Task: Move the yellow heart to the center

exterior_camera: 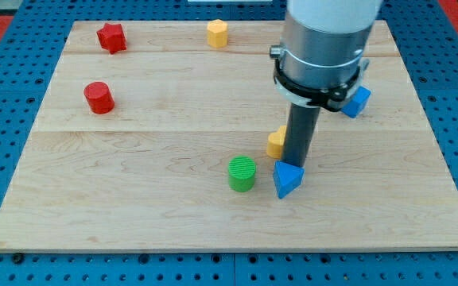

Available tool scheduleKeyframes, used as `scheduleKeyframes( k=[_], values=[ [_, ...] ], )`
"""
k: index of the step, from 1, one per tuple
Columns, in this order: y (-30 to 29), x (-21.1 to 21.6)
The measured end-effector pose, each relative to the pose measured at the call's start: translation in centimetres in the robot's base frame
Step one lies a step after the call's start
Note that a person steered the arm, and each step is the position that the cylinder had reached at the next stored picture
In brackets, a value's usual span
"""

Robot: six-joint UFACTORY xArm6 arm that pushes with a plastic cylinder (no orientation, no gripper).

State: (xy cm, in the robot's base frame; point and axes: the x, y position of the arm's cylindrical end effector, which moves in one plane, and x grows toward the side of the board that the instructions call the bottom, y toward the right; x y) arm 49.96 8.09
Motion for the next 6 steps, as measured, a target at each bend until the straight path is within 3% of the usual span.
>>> scheduleKeyframes(
  k=[3,6],
  values=[
    [3.5,-1.9],
    [-0.2,-1.1]
  ],
)
